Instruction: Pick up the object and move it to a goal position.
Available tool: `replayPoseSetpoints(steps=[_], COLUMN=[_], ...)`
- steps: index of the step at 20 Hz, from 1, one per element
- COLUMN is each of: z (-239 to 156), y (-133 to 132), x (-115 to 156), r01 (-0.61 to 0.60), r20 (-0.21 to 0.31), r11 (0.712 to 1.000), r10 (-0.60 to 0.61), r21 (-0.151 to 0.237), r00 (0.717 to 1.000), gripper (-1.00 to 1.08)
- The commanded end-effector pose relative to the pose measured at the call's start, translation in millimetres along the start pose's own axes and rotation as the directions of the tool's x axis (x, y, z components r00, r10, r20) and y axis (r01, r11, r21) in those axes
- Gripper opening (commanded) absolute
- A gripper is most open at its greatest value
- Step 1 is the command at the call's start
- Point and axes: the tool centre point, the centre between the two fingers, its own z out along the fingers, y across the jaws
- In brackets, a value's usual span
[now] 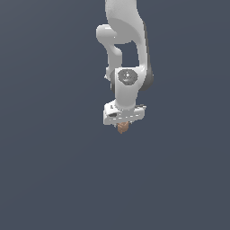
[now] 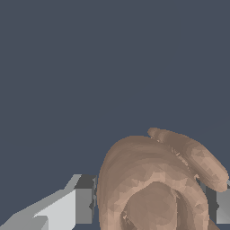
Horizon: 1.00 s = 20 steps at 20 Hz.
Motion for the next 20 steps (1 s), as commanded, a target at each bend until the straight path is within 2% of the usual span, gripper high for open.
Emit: replayPoseSetpoints(steps=[1, 20], z=[-19, -187], y=[-14, -137], x=[-5, -47], r01=[0.001, 0.001], r20=[-0.001, 0.0], r11=[1.0, 1.0], r10=[-0.001, -0.001], r21=[0.0, -0.002], r00=[1.0, 1.0], gripper=[-1.0, -1.0])
